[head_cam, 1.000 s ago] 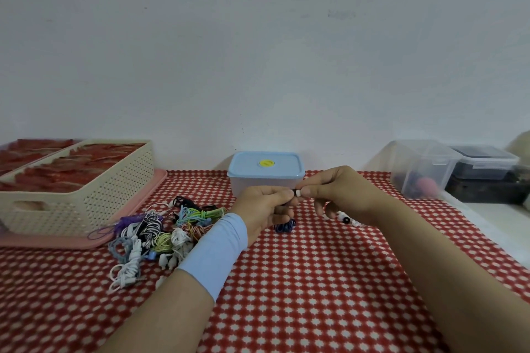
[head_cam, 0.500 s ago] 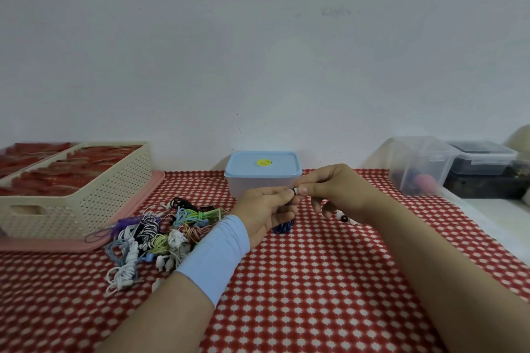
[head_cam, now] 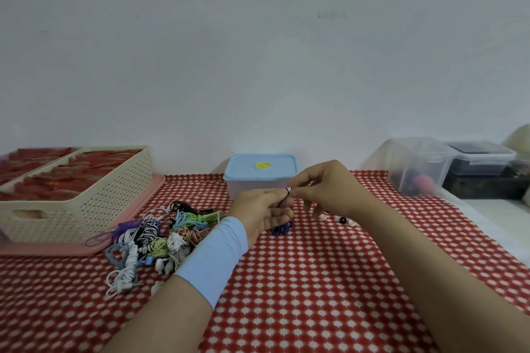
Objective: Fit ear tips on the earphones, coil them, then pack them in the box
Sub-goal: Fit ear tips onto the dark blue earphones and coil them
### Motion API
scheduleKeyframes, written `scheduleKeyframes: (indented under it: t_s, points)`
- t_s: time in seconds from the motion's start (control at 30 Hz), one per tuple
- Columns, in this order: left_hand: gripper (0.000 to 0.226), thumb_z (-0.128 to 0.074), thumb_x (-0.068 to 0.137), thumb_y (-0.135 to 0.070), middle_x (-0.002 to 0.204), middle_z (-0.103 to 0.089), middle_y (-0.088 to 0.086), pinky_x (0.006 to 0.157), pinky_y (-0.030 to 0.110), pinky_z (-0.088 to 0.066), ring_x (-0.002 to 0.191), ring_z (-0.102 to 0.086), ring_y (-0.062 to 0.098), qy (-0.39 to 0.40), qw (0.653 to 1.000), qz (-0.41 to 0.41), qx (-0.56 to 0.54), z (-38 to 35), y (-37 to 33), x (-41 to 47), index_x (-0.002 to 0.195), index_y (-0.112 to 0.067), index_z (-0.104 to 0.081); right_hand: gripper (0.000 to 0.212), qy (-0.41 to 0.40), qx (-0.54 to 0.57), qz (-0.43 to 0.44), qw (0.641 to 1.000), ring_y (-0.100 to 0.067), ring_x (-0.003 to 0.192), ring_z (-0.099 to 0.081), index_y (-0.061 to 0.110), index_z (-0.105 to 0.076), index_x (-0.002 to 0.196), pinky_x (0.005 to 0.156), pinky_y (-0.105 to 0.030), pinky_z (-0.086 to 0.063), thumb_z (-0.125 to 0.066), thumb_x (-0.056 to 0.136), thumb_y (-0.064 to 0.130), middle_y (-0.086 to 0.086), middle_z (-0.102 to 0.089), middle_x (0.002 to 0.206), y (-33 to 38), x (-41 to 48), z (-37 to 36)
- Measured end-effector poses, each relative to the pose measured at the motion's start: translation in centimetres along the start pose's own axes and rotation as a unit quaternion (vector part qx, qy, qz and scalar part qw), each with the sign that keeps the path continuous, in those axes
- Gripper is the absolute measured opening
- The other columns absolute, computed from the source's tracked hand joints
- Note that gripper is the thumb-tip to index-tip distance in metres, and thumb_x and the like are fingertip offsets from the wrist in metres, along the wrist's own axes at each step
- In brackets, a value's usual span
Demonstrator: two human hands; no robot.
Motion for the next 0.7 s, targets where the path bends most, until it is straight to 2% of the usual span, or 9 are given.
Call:
scheduleKeyframes:
  t_s: [0.23, 0.37, 0.43, 0.53, 0.7]
  points:
    - [0.019, -0.064, 0.092, -0.011, 0.087, -0.071, 0.010, 0.056, 0.022, -0.055, 0.065, -0.067, 0.014, 0.014, 1.000, 0.004, -0.014, 0.16, 0.18, 0.16, 0.107, 0.000, -0.069, 0.005, -0.022, -0.028, 0.021, 0.999, -0.018, 0.057, -0.068, 0.015, -0.079, 0.085, 0.054, -0.035, -0.061, -0.078, 0.087, 0.010, -0.001, -0.076, 0.075, 0.07, 0.09, -0.17]
    - [0.021, -0.066, 0.090, -0.008, 0.091, -0.072, 0.010, 0.057, 0.021, -0.055, 0.066, -0.067, 0.013, 0.009, 1.000, -0.024, -0.010, 0.25, 0.30, 0.20, 0.110, -0.002, -0.069, 0.006, -0.024, -0.023, 0.025, 0.999, -0.012, 0.055, -0.067, 0.015, -0.081, 0.086, 0.055, -0.030, -0.060, -0.080, 0.086, 0.009, 0.004, -0.076, 0.071, 0.20, 0.10, -0.16]
    - [0.020, -0.067, 0.091, -0.008, 0.087, -0.073, 0.008, 0.058, 0.021, -0.054, 0.067, -0.067, 0.013, 0.005, 0.999, -0.041, 0.006, 0.22, 0.22, 0.19, 0.110, -0.004, -0.070, 0.006, -0.022, -0.001, 0.020, 1.000, -0.017, 0.058, -0.068, 0.013, -0.081, 0.087, 0.055, -0.034, -0.061, -0.078, 0.087, 0.008, 0.000, -0.076, 0.071, 0.13, 0.09, -0.16]
    - [0.018, -0.067, 0.091, -0.010, 0.085, -0.074, 0.007, 0.059, 0.022, -0.055, 0.067, -0.067, 0.014, -0.007, 0.998, -0.062, 0.022, 0.29, 0.02, 0.16, 0.108, -0.005, -0.071, 0.005, -0.022, 0.043, 0.010, 0.999, -0.022, 0.060, -0.069, 0.011, -0.080, 0.092, 0.057, -0.039, -0.062, -0.076, 0.089, 0.009, -0.008, -0.076, 0.081, 0.00, 0.03, -0.28]
    - [0.017, -0.065, 0.093, -0.012, 0.081, -0.073, 0.006, 0.056, 0.022, -0.055, 0.062, -0.066, 0.014, -0.005, 0.998, -0.063, 0.021, 0.27, -0.17, 0.07, 0.105, -0.003, -0.071, 0.010, 0.003, 0.069, 0.003, 0.998, -0.020, 0.061, -0.067, 0.011, -0.078, 0.098, 0.052, -0.030, -0.056, -0.076, 0.089, 0.007, -0.011, -0.076, 0.085, -0.08, 0.04, -0.18]
Point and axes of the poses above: each hand's wrist, its own x-axis towards the middle knuckle, its own z-axis out of the back of the hand, y = z × x, the point moved 3 cm from there along x, towards the middle knuckle
